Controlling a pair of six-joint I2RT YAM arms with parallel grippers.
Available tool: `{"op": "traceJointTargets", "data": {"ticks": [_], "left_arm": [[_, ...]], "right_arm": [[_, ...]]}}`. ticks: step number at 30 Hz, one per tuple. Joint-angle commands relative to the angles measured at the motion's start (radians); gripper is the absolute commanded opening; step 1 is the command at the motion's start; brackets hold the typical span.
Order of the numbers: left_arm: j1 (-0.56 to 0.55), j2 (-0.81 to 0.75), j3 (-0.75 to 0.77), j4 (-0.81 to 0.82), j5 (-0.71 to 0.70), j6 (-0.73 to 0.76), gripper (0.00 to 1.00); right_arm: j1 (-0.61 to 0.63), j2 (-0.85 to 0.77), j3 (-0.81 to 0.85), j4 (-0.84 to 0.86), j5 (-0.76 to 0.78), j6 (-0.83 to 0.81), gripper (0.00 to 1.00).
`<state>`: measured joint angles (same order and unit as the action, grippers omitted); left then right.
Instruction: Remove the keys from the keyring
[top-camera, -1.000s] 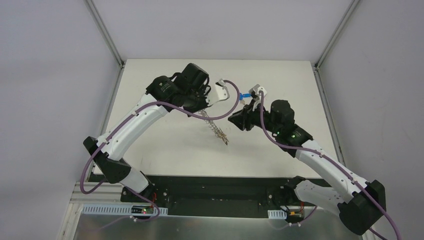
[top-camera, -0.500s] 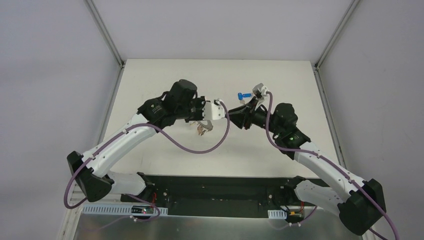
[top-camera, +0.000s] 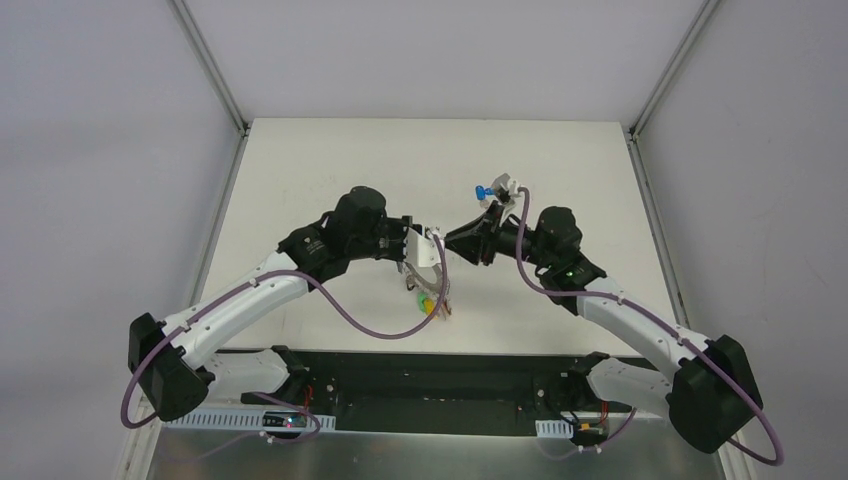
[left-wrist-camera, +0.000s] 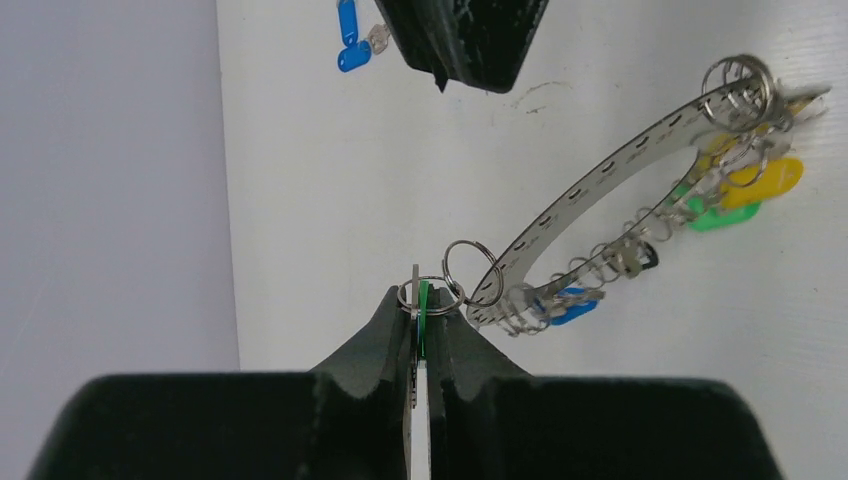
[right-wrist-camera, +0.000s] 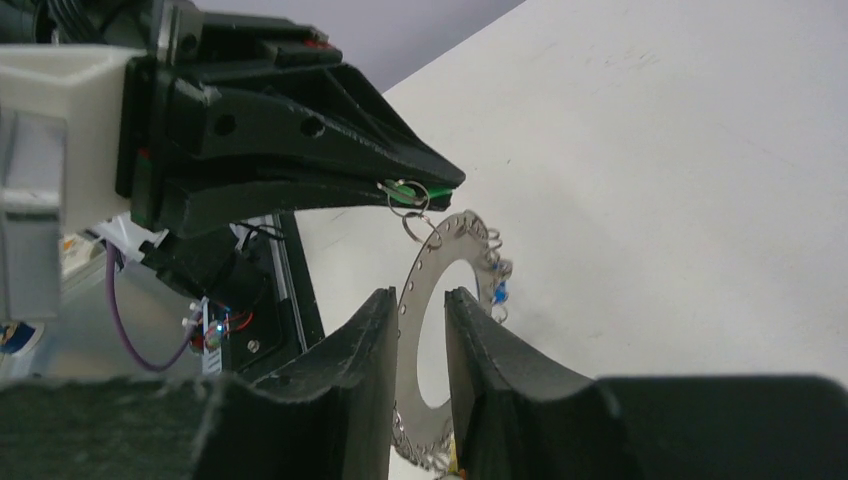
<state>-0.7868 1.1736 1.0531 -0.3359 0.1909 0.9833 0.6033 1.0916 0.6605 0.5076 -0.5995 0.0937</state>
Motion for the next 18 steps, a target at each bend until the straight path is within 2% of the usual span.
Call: {"op": "traceJointTargets", "data": {"ticks": [1,12,18], "left_arm": [[-0.009,-0.085,-0.027,0.121,0.063,-0.007,0.0],[-0.008,-0.139,-0.055,0.13,0.119,-0.015,0.0],[-0.009,-0.143,-0.057,0.132,0.133,-0.017,0.0]], "right_arm": [[-0.003,0.028,-0.041,0.194,-0.139,-0.051,0.3],[-0.003,0.196,0.05,0.329,-0.292,-0.074,0.26],[0.006,0.227,0.06,0.424,-0.342,-0.046,0.3]]}}
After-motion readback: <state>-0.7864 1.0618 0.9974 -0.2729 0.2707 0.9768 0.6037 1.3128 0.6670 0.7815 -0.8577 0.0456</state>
